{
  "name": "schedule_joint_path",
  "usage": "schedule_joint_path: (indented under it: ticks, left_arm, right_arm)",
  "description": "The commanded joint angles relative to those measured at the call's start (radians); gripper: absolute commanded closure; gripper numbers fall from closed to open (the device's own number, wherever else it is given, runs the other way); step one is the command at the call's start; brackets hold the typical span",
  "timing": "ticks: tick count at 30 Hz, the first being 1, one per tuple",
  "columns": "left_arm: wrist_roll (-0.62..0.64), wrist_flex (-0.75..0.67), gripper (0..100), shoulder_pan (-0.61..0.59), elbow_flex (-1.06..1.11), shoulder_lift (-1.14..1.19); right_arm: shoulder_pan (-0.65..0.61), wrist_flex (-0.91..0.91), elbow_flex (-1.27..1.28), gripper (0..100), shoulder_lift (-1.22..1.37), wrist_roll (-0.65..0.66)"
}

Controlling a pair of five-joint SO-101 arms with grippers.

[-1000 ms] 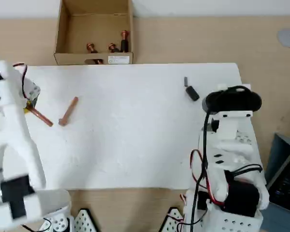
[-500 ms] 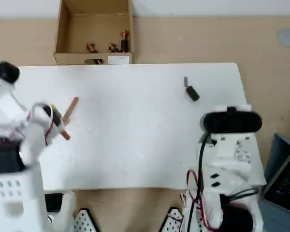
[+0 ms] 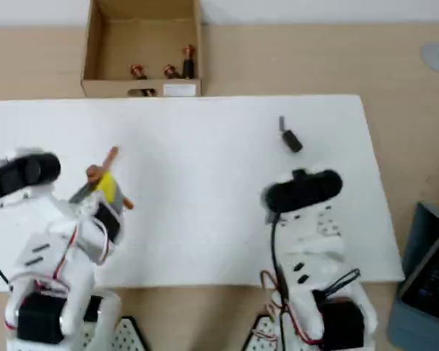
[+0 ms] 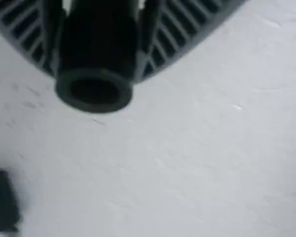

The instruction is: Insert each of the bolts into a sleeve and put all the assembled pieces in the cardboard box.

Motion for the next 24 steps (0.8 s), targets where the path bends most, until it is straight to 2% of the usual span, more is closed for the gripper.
schedule_joint_path:
  ticks: [1, 5, 13, 15, 19, 24]
  left_arm:
    - [-0.011, -0.069, 100, 0.075, 0.06, -0.148]
    - [-0.002, -0.118, 100, 0.107, 0.064, -0.137]
    - [-0.002, -0.307, 100, 0.152, 0.064, -0.14]
    - [0.003, -0.321, 100, 0.201, 0.064, -0.142]
    - [0.089, -0.313, 100, 0.304, 0.043, -0.142]
    - [0.126, -0.313, 100, 0.362, 0.046, -0.14]
  right_arm:
    - [-0.09, -0.052, 0.021, 98.9, -0.105, -0.008]
    - [-0.209, -0.089, 0.058, 98.9, -0.105, -0.008]
    - [-0.432, -0.212, 0.133, 98.9, -0.105, -0.008]
    - [-0.47, -0.242, 0.148, 98.9, -0.105, -0.008]
    - [-0.526, -0.307, 0.162, 98.9, -0.105, -0.008]
    - [-0.582, -0.354, 0.157, 98.9, -0.105, -0.003]
